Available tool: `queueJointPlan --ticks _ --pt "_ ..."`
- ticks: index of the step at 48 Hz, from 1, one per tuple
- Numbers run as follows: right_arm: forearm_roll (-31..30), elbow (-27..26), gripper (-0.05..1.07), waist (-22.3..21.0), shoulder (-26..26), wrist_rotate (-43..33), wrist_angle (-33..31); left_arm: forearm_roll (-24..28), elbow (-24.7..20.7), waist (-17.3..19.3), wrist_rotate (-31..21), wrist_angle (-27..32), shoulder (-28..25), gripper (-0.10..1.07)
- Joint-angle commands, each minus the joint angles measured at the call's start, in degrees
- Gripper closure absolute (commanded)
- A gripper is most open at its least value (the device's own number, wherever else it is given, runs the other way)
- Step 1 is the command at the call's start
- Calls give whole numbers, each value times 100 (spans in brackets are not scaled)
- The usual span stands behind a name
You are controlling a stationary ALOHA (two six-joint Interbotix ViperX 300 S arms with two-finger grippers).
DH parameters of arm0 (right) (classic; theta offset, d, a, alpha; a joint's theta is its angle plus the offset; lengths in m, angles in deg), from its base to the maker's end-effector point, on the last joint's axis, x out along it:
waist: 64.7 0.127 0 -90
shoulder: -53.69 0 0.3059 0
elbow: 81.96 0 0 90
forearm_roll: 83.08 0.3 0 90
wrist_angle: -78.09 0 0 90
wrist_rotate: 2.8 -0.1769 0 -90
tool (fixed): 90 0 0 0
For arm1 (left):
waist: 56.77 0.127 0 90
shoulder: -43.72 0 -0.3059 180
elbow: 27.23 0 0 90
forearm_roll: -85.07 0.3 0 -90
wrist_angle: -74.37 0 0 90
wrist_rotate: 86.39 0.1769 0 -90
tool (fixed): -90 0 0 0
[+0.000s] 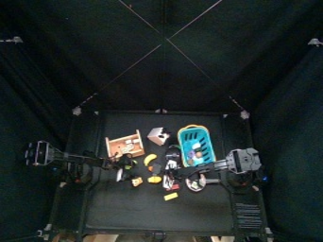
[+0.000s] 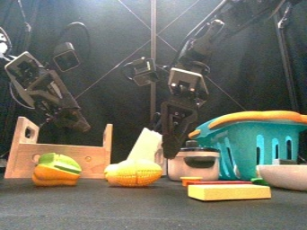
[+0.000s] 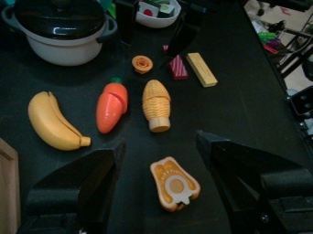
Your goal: Grab white sushi piece
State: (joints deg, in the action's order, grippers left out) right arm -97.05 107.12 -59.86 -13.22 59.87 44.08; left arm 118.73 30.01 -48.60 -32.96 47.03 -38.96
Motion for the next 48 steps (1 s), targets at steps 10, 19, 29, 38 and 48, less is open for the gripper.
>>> queueJointPlan --ticks 10,19,29,38,48 --pt "404 -167 16 202 -439 -44 -562 -158 -26 -44 0 -26 18 2" --pt "650 -88 16 545 -712 -281 -1160 -378 0 -185 0 -26 18 2" --pt "-325 141 16 976 -923 -1582 -1433 -448 -9 -202 0 18 211 2" --pt "-1345 316 16 1222 -1081 -2435 -1441 -729 -264 -114 0 940 1213 2" --pt "-2224 422 16 1187 -1151 -3111 -1406 -914 -545 79 0 3023 2312 2"
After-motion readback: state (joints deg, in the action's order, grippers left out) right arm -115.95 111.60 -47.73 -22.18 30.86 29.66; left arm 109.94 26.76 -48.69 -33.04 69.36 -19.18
